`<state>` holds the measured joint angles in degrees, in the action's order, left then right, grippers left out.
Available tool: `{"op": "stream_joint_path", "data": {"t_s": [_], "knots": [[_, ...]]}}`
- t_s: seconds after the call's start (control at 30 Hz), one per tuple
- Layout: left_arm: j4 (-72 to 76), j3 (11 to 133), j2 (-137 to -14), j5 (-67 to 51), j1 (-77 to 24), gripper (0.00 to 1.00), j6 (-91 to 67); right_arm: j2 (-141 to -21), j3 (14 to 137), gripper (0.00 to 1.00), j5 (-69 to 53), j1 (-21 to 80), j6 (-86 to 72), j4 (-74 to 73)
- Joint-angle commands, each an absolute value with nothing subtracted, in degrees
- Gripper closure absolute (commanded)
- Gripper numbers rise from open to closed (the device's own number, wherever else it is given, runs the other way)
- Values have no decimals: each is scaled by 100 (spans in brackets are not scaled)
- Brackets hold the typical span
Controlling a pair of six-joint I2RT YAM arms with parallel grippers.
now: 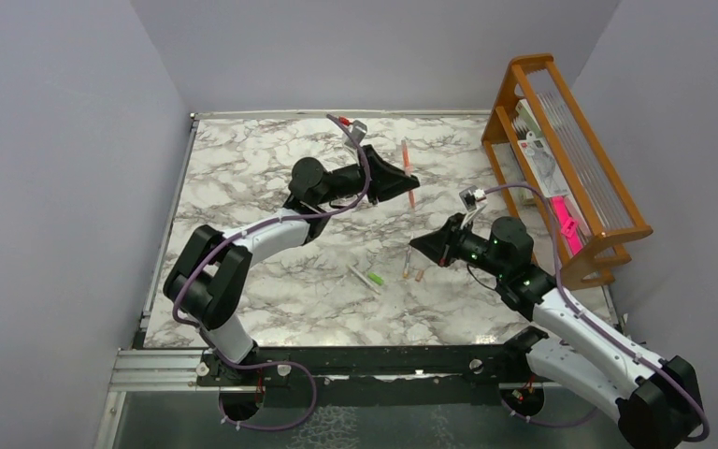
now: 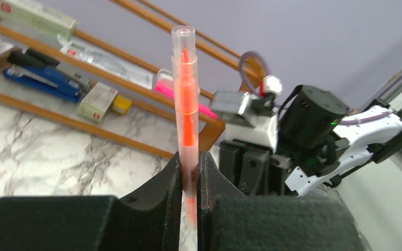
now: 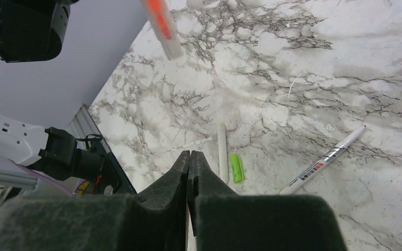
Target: Insert the pens into the pen caps
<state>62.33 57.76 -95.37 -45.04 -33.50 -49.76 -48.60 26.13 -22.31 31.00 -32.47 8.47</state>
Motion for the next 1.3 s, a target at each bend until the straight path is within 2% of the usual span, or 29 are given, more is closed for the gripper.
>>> {"op": "stream_joint_path", "data": {"t_s": [0.0,0.1,0.23,0.33,0.5,0.87,1.03,1.27], "knots": [[5133,5506,-9341,-3836,-3366,100,-4163,-4598,2910,94,-1791,3103,-3149,374],[3348,5623,-9281,-2809,-3371,100,-3298,-4459,3036,83,-1143,3102,-3027,-115],[1097,6070,-9421,-767,-3375,100,-2522,-4377,3212,72,-298,3103,-2896,-783],[342,6263,-9555,258,-3371,100,-2258,-4434,3272,61,-79,3103,-2892,-988],[-559,6708,-9993,1196,-3359,100,-1944,-4627,3206,58,-260,3103,-2972,-920],[-1644,8065,-11217,904,-3162,100,-2042,-4746,2994,58,-264,3103,-3054,-759],[-1751,8259,-11462,599,-2998,94,-2271,-4744,2894,58,-276,3098,-3121,-683],[-1801,8345,-11771,271,-2812,81,-2360,-4904,2869,58,-293,3103,-3064,-622]]}}
